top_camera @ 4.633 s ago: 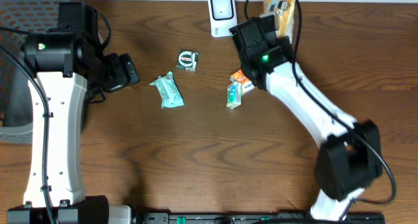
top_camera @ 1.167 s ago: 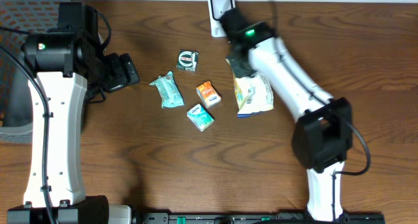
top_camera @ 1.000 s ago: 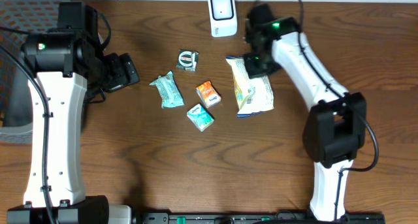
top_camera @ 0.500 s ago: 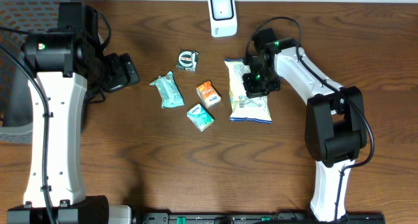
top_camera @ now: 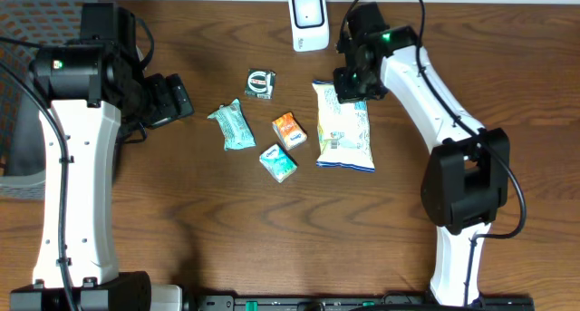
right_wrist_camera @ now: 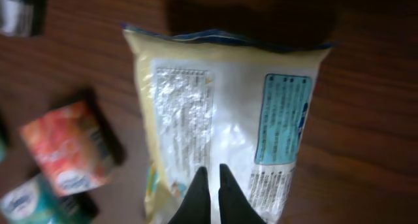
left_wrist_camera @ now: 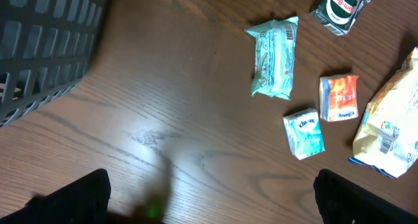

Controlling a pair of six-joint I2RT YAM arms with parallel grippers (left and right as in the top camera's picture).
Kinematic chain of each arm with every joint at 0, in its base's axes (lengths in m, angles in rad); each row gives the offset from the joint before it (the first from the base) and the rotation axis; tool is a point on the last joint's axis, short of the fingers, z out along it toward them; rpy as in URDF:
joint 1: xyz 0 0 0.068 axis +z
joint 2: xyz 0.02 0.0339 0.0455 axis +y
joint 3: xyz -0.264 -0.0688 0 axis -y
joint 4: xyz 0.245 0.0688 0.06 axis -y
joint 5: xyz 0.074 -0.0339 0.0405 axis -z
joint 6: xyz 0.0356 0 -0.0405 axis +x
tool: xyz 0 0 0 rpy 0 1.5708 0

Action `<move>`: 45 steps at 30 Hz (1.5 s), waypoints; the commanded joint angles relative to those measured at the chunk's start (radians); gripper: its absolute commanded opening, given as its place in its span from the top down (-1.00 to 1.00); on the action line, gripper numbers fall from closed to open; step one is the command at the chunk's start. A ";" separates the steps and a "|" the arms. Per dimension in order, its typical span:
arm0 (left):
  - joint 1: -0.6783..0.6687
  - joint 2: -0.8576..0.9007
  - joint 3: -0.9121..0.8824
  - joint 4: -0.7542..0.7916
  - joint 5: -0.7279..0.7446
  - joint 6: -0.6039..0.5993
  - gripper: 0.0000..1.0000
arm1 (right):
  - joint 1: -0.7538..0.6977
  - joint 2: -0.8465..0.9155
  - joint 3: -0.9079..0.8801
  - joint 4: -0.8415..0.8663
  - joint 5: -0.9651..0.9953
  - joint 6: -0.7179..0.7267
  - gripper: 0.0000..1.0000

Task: Scan the item barcode

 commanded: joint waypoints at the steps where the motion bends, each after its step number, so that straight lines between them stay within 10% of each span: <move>1: 0.002 0.002 -0.006 -0.003 -0.002 -0.013 -0.95 | 0.019 -0.007 -0.103 0.082 0.070 0.061 0.94; 10: 0.002 0.002 -0.006 -0.003 -0.002 -0.013 -0.95 | 0.044 -0.007 -0.296 0.360 0.100 0.072 0.86; 24: 0.002 0.002 -0.006 -0.003 -0.002 -0.013 -0.95 | 0.087 -0.045 0.007 -0.285 0.092 0.068 0.80; 36: 0.002 0.002 -0.006 -0.003 -0.002 -0.013 -0.95 | 0.164 -0.045 -0.354 -0.050 0.093 0.103 0.98; 45: 0.002 0.002 -0.006 -0.003 -0.002 -0.013 -0.95 | 0.147 -0.071 -0.152 -0.225 0.219 0.102 0.92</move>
